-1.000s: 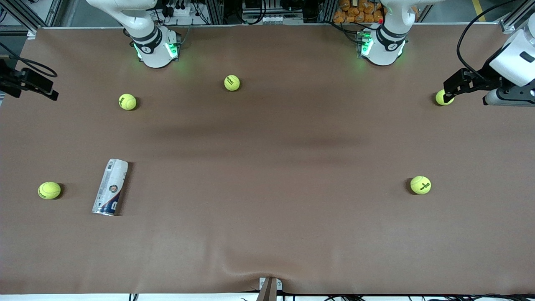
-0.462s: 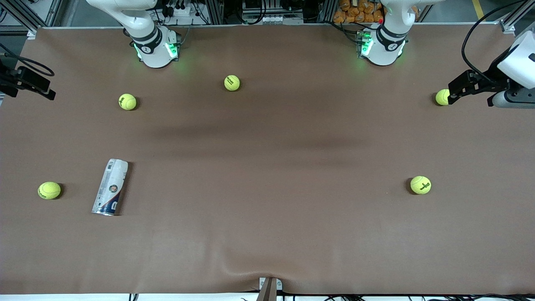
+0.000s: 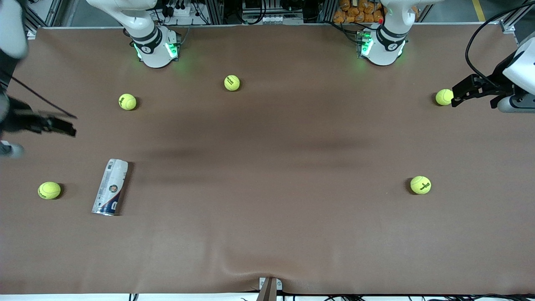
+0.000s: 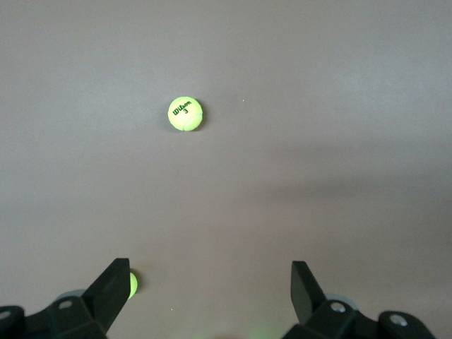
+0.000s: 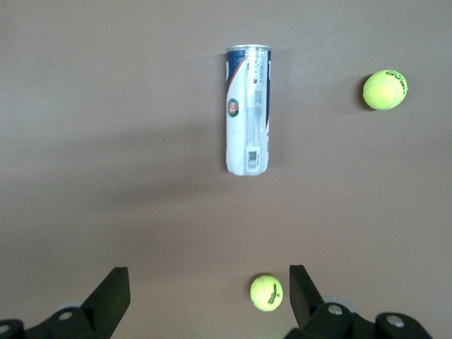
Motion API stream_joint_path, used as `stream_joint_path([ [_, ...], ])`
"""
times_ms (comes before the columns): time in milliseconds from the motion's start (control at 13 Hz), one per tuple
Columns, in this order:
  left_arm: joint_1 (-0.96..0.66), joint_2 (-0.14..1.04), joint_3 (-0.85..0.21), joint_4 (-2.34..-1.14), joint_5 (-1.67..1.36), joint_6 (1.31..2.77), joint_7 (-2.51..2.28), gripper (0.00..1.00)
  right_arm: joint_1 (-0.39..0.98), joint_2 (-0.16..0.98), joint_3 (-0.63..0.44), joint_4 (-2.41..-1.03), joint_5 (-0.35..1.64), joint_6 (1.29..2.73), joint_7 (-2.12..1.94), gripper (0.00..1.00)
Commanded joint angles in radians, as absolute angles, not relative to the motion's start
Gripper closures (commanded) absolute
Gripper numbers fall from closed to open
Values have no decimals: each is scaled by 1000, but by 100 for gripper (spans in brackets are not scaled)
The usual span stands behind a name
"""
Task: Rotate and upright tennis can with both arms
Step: 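Reach the right gripper down to the lying tennis can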
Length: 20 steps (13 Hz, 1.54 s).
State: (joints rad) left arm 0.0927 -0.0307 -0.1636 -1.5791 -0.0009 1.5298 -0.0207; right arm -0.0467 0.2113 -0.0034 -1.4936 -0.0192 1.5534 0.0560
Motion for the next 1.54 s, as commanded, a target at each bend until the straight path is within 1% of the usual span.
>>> stream_joint_path([
  [0,97,-15,-170,-1555,8,1512,-6,0,-87,316,18,-1517,-64,1642,51,0],
  [385,97,-6,-170,-1555,6,1514,-12,0,-123,437,18,-1698,-64,2007,-9,0],
  [769,95,-5,-170,-1557,3,1519,-12,0,-175,595,20,-1698,-61,2202,-81,0],
  [923,95,5,-170,-1555,3,1520,-12,0,-181,633,21,-1691,-45,2232,-77,0],
  [1154,94,8,-170,-1554,2,1531,-12,0,-176,656,21,-1690,4,2252,-75,0],
  [1462,92,11,-170,-1560,3,1529,-11,0,-176,678,20,-1700,5,2261,-81,0],
])
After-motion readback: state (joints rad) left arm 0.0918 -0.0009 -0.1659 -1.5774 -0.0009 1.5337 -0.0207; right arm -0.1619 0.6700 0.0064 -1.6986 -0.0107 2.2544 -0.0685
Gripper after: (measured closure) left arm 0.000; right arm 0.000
